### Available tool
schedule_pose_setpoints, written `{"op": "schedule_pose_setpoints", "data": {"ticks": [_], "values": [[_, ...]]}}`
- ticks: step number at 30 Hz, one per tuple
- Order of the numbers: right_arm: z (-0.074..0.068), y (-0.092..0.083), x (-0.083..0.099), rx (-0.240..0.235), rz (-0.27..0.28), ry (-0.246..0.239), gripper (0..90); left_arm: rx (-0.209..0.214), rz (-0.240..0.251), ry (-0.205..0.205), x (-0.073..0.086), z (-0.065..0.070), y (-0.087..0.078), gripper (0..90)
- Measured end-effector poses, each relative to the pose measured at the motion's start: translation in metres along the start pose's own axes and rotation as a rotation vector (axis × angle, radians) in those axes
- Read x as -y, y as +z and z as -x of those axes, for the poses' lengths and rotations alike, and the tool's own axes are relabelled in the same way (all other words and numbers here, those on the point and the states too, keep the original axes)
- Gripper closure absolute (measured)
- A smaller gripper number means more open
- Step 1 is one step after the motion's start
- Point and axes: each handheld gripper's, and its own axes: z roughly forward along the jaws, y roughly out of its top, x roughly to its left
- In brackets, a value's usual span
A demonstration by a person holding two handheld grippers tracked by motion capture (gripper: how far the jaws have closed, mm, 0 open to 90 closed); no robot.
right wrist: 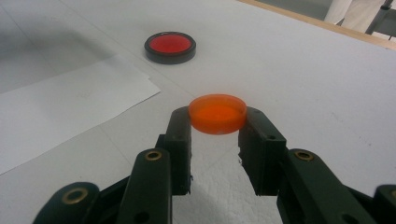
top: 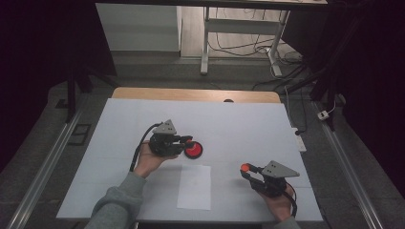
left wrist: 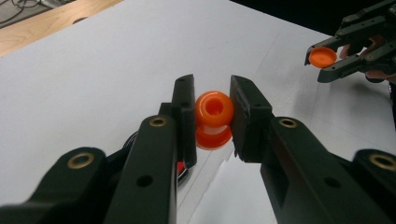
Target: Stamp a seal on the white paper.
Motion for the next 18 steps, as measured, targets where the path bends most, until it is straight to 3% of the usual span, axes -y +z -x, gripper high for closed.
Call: {"op": "schedule_pose_setpoints", "data": {"ticks": [18], "values": [[0.0005,0.0003,0.0002,0.006,-0.003,-0.002,64.5,0.012,0.003,0.013,0.0056,0.0079,-0.0105,72.4]]}}
